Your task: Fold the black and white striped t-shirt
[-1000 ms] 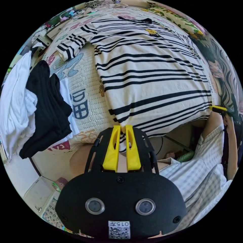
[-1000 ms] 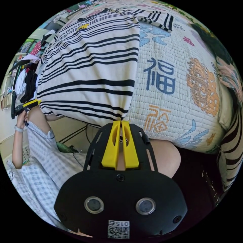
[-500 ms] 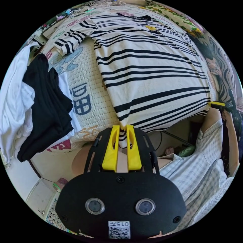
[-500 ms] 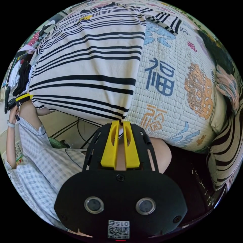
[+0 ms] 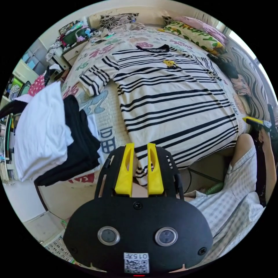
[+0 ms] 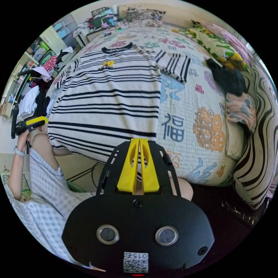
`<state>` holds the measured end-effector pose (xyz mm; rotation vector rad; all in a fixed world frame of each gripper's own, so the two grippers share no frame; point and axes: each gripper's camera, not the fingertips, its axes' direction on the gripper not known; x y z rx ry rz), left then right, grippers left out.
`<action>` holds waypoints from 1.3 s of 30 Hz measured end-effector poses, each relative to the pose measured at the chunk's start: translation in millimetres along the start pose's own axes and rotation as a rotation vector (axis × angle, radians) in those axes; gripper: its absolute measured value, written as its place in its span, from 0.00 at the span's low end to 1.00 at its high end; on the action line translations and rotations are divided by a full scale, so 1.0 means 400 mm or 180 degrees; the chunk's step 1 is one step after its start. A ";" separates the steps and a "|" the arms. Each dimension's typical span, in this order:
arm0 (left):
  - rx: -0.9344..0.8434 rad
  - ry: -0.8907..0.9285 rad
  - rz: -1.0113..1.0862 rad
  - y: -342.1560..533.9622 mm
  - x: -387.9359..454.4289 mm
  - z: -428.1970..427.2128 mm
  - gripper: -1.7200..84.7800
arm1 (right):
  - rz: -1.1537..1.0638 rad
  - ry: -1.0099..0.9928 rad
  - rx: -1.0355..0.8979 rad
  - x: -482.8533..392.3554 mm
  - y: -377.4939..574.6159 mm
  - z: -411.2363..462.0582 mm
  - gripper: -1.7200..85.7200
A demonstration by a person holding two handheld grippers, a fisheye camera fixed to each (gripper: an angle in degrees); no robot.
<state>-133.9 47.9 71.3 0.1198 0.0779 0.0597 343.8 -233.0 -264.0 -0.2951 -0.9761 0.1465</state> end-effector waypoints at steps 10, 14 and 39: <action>0.0014 -0.0082 0.0103 -0.106 0.221 0.195 0.01 | 0.0026 0.0578 0.0172 -0.192 -0.062 0.075 0.01; 0.0087 -0.0341 0.0208 -0.129 0.279 0.240 0.01 | 0.0226 0.0494 0.0057 -0.174 -0.064 0.115 0.01; 0.1112 0.0662 0.1666 -1.083 0.716 0.220 0.10 | 0.1535 -0.0660 0.1274 0.555 -0.195 -0.175 0.10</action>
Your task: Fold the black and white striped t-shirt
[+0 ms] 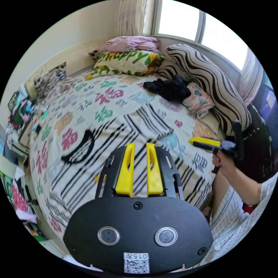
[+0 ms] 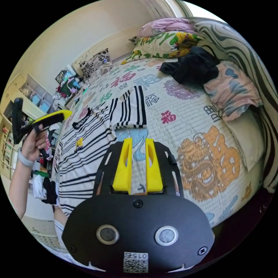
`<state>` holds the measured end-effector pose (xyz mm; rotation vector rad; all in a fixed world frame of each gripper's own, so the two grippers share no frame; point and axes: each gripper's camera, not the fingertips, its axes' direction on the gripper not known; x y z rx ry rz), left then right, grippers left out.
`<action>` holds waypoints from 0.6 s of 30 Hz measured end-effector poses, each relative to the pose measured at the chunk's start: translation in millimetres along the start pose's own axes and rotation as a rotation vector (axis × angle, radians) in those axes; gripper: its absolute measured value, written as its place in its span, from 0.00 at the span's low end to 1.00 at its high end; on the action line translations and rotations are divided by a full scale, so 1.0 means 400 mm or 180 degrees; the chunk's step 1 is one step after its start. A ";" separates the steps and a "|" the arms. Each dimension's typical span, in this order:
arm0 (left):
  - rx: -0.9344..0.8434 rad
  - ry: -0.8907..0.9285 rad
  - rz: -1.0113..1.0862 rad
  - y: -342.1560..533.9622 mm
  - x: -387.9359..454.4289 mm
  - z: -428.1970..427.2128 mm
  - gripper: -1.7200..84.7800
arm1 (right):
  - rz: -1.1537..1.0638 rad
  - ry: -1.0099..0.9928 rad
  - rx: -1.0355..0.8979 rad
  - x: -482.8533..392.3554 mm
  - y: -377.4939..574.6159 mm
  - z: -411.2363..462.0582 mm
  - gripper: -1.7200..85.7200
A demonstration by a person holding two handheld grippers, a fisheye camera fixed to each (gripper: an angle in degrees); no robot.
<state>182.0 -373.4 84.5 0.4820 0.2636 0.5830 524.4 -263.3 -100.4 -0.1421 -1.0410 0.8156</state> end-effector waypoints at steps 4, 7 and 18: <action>-0.0312 0.0120 0.0282 -0.264 0.007 0.230 0.13 | 0.0110 -0.0178 -0.0077 0.073 -0.114 0.033 0.11; -0.0440 0.0094 0.0291 -0.369 -0.004 0.362 0.15 | 0.0327 -0.0312 -0.0208 0.134 -0.174 0.070 0.10; -0.0759 0.0652 0.0165 -0.462 -0.143 0.556 0.03 | 0.0092 -0.0703 -0.0344 0.171 -0.257 0.093 0.02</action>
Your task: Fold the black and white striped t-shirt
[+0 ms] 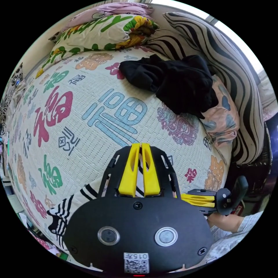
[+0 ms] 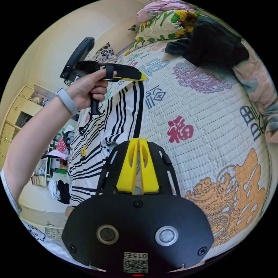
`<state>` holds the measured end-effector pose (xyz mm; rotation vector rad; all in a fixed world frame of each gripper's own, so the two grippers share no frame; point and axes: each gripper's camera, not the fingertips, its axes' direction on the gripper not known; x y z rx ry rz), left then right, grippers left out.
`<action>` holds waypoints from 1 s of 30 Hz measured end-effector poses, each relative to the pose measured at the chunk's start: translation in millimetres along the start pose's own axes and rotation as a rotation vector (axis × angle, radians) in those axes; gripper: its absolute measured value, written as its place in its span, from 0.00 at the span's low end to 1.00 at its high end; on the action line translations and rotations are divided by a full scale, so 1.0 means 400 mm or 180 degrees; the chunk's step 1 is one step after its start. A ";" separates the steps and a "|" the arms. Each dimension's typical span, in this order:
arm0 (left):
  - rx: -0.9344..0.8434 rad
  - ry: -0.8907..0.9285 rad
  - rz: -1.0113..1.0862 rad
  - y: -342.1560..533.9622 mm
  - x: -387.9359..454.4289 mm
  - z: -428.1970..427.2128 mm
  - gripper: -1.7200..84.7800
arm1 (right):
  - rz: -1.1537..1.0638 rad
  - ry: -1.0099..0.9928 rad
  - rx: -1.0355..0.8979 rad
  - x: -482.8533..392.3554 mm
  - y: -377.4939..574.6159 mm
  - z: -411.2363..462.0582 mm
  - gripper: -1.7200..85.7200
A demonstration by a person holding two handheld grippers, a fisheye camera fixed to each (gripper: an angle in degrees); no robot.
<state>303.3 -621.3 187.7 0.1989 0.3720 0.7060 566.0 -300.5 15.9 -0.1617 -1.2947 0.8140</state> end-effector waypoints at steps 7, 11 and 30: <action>0.1039 0.0489 -0.0145 0.124 -0.173 -0.207 0.02 | -0.0084 0.0075 0.0347 -0.027 -0.041 -0.082 0.01; 0.1640 0.0732 -0.0078 0.277 -0.272 -0.328 0.02 | -0.0672 0.0239 0.0509 -0.143 -0.064 -0.129 0.01; 0.1823 0.0734 -0.1794 0.979 -0.617 -0.370 0.09 | -0.1937 0.0487 -0.0976 -0.362 0.045 0.170 0.01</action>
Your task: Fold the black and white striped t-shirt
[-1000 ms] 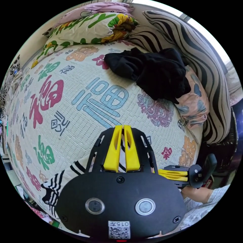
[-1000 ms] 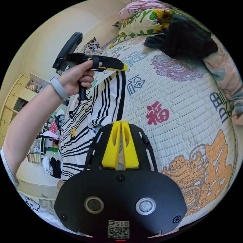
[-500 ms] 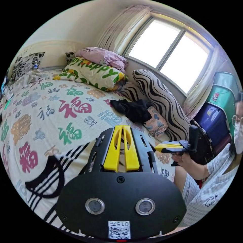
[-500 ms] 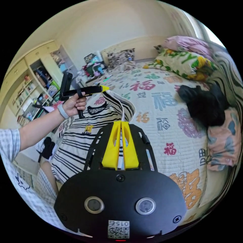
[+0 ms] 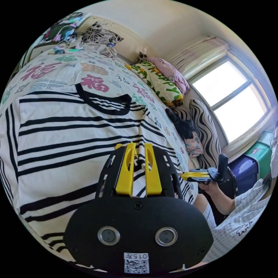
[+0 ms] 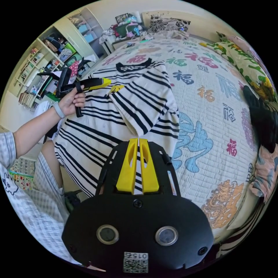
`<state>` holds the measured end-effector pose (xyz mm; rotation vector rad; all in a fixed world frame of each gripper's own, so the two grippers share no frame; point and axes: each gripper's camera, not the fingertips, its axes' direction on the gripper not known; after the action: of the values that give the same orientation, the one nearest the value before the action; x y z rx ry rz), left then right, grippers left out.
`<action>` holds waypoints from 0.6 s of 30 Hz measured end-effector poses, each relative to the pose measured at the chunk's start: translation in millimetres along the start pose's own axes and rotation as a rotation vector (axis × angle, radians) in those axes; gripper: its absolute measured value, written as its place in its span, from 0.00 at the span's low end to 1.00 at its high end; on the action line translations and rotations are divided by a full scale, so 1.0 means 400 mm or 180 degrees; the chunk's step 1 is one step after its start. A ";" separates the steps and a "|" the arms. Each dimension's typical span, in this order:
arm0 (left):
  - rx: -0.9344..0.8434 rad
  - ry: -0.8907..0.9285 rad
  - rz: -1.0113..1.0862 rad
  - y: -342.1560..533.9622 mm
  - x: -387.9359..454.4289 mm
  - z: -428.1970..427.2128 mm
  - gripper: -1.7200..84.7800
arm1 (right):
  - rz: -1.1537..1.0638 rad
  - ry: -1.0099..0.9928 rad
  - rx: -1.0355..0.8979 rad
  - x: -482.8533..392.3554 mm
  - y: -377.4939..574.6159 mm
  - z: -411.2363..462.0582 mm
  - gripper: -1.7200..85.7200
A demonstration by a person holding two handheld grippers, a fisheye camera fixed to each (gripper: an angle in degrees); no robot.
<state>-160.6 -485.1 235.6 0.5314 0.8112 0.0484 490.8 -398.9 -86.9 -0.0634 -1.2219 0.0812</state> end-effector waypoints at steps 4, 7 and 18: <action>-0.0334 -0.0044 0.0509 -0.050 0.089 0.014 0.10 | 0.0176 0.0006 0.0463 0.052 -0.037 -0.032 0.01; -0.0703 -0.0009 0.0686 -0.072 0.130 0.074 0.11 | 0.0279 -0.0088 0.0527 0.090 -0.105 0.002 0.01; -0.1055 -0.0574 0.0917 -0.091 0.117 0.021 0.07 | 0.0790 -0.0368 0.0177 0.248 -0.123 0.142 0.01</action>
<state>-127.7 -509.0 191.6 0.3287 0.5313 0.3888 472.5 -437.8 29.9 -0.1636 -1.3221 0.3392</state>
